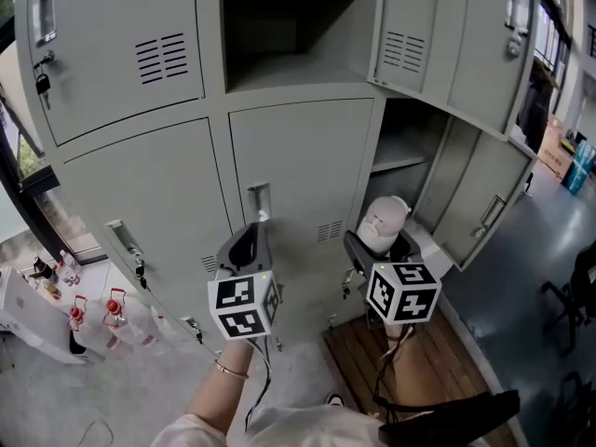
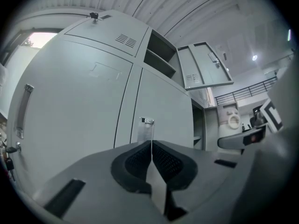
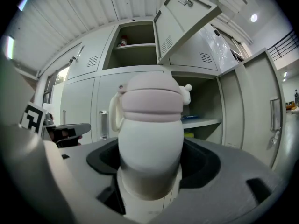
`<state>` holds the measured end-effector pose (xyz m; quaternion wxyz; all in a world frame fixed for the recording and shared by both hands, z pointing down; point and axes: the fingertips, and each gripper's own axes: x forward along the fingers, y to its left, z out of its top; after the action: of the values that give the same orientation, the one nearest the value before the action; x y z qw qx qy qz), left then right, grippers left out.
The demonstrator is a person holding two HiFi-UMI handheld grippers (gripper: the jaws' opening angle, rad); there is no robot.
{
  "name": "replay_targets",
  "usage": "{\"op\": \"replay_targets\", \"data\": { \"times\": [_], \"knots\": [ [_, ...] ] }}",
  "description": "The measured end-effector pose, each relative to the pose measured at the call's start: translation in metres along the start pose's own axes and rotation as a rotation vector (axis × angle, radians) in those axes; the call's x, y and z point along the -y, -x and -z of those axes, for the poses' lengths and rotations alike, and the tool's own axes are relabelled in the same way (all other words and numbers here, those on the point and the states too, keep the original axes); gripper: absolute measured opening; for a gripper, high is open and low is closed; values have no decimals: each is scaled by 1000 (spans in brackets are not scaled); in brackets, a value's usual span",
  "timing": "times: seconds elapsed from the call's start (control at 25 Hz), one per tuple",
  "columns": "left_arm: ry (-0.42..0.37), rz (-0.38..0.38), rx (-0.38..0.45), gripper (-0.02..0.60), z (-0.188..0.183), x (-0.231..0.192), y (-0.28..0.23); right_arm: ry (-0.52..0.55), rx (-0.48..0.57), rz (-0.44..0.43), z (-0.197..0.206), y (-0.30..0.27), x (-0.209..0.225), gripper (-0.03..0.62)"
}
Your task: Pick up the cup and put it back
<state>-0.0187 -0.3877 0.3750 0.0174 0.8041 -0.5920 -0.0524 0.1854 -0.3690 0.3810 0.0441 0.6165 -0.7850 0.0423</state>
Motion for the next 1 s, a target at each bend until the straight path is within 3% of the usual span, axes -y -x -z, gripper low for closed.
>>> {"op": "replay_targets", "data": {
  "times": [0.44, 1.0],
  "knots": [
    [2, -32, -21, 11, 17, -12, 16, 21, -6, -60, 12, 1, -35, 344],
    [-42, -109, 30, 11, -20, -35, 25, 76, 25, -151, -18, -8, -59, 344]
  ]
}}
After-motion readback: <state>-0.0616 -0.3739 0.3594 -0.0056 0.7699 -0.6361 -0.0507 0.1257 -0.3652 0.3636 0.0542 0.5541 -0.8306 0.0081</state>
